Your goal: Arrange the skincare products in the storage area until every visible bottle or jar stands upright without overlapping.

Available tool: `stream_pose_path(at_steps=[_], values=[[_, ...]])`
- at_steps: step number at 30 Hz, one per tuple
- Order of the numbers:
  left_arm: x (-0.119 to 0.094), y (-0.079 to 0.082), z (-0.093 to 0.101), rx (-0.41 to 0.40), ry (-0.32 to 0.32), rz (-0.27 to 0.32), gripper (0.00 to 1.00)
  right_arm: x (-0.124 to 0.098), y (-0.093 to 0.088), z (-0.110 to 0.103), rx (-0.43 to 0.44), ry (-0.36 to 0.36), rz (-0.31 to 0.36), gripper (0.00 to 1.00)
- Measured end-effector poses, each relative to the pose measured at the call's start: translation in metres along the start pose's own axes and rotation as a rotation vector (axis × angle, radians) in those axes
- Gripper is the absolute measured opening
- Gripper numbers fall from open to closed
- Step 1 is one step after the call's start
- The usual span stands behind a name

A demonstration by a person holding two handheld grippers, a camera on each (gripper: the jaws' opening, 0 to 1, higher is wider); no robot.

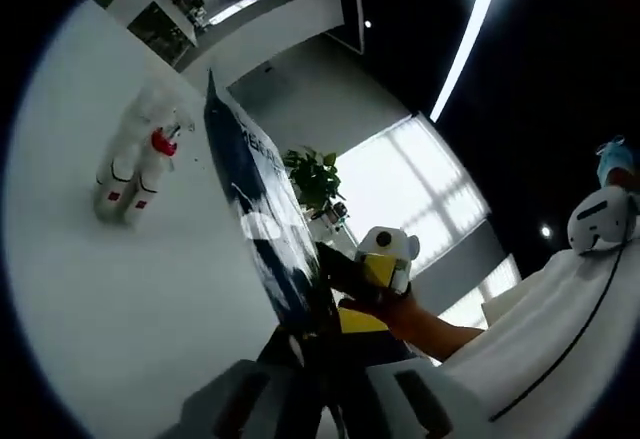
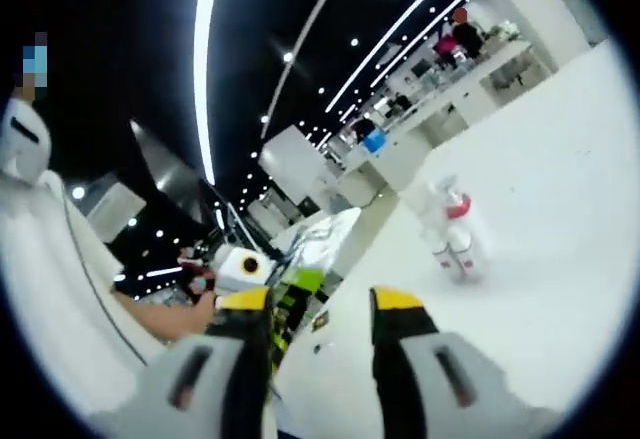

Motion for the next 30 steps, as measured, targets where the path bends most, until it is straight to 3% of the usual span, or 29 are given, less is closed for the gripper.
stream_pose_path(at_steps=[8, 16, 30], values=[[-0.022, 0.022, -0.023, 0.013, 0.052, 0.047, 0.0, -0.018, -0.008, 0.012, -0.037, -0.095, -0.01, 0.36], [-0.038, 0.046, -0.042, 0.025, 0.102, 0.079, 0.0, -0.028, -0.01, 0.016, -0.017, -0.138, 0.033, 0.35], [-0.055, 0.077, -0.074, 0.013, 0.157, 0.106, 0.0, -0.032, -0.012, 0.018, -0.022, -0.209, 0.04, 0.35]])
Point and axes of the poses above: the point that each gripper's makers call its tool centre point, and the gripper's own axes: x roughly forward along the fingers, z roughly to its right, y roughly out of its top, the point moved 6 cm from there along -x, roughly backward along the fingers, and after that the axes turned 12 degrees about x, right-handed, at the moved point
